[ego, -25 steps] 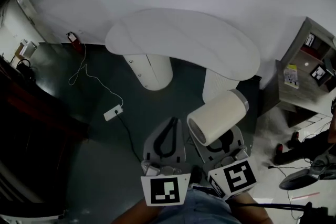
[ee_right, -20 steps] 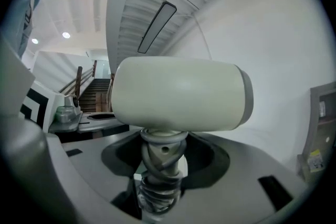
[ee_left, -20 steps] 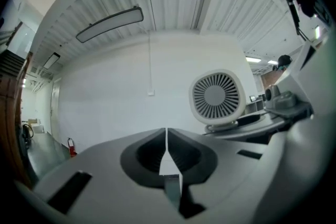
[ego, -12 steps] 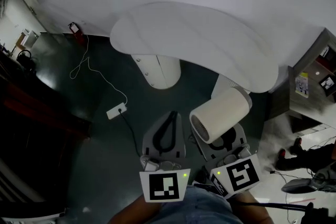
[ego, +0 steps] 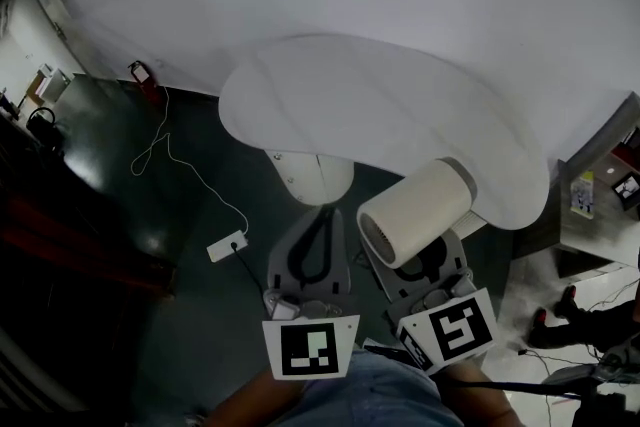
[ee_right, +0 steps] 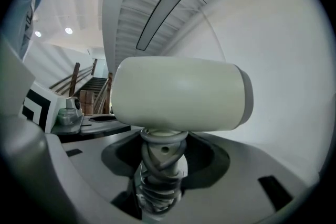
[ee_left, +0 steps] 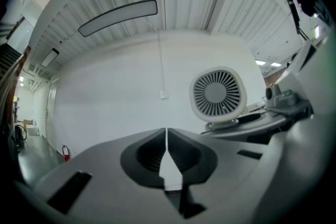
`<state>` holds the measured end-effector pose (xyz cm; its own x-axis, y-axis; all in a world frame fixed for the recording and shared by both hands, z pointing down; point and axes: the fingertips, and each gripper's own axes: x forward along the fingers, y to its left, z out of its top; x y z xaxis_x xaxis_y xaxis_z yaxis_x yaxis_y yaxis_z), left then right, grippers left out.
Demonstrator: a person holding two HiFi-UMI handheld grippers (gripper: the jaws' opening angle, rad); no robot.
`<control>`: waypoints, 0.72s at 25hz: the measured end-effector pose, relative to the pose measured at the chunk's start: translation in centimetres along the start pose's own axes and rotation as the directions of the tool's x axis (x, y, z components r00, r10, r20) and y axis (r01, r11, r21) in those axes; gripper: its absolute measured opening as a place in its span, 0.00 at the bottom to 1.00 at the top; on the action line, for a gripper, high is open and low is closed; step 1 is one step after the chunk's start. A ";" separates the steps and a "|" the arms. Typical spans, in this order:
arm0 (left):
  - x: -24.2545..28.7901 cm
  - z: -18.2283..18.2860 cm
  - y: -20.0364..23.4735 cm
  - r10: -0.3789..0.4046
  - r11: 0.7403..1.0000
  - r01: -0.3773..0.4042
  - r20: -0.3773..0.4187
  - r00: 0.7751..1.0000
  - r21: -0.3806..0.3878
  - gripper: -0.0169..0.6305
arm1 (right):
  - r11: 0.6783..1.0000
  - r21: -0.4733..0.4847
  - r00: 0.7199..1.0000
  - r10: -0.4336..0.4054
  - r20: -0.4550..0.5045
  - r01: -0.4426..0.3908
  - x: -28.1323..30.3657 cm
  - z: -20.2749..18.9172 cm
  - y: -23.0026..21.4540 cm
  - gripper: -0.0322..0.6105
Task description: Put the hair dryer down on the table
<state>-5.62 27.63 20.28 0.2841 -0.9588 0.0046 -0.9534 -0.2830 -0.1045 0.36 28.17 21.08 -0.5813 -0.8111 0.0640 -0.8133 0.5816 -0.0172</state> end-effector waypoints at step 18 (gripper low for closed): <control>11.6 -4.6 3.2 -0.055 0.998 0.053 -0.077 0.996 -0.031 0.05 | 0.999 0.037 0.997 -0.019 -0.075 0.022 10.0 -2.8 -6.2 0.39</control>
<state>-5.81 15.54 24.54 0.3273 -0.9409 0.0868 -0.9399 -0.3336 -0.0731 -0.32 16.66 24.58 -0.5626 -0.8150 0.1388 -0.8260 0.5613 -0.0524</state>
